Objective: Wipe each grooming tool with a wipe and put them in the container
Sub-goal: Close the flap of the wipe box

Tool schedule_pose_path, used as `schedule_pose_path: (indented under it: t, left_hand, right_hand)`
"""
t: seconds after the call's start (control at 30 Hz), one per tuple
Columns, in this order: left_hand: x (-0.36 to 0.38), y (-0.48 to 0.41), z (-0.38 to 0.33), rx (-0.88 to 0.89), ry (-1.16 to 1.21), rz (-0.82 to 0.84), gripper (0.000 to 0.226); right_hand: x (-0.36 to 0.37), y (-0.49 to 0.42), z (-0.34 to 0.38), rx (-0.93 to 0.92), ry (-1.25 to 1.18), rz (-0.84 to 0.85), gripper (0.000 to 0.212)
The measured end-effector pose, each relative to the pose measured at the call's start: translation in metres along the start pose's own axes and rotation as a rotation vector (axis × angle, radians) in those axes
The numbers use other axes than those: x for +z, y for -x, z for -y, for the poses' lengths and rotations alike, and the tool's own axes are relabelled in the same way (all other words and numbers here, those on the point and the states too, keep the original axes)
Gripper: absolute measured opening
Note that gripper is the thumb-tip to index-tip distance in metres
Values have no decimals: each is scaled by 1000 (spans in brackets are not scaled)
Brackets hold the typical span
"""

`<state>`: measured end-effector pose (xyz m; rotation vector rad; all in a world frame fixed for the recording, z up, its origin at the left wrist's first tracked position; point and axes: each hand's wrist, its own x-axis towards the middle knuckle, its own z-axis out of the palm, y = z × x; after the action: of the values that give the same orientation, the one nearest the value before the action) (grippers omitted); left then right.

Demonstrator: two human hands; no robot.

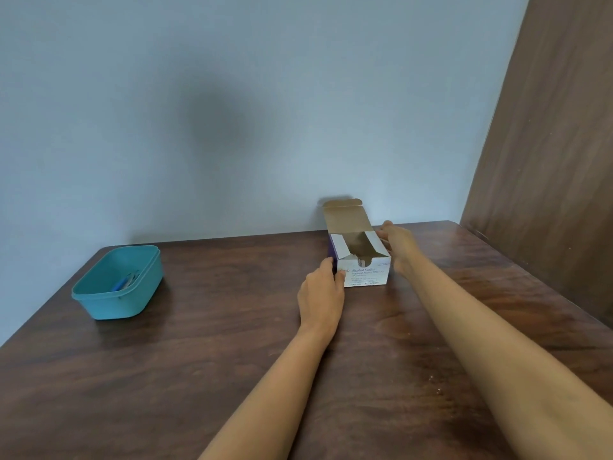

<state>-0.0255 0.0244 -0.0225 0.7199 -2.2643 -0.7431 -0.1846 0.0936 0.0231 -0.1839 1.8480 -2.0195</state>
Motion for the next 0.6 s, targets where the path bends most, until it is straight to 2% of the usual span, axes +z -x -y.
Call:
schedule_pose_path:
  t: [0.1, 0.23, 0.43, 0.6]
  left_hand:
    - [-1, 1, -1, -6, -22, -16, 30]
    - [-2, 2, -2, -2, -35, -19, 28]
    - [-4, 3, -3, -8, -50, -18, 26]
    - [-4, 4, -4, -25, -26, -18, 24]
  right_hand:
    - [1, -1, 3, 18, -100, 14, 33]
    - [-2, -1, 3, 22, -153, 46, 15]
    - [-9, 3, 3, -63, -76, 143, 50]
    - [-18, 7, 3, -73, -76, 144, 56]
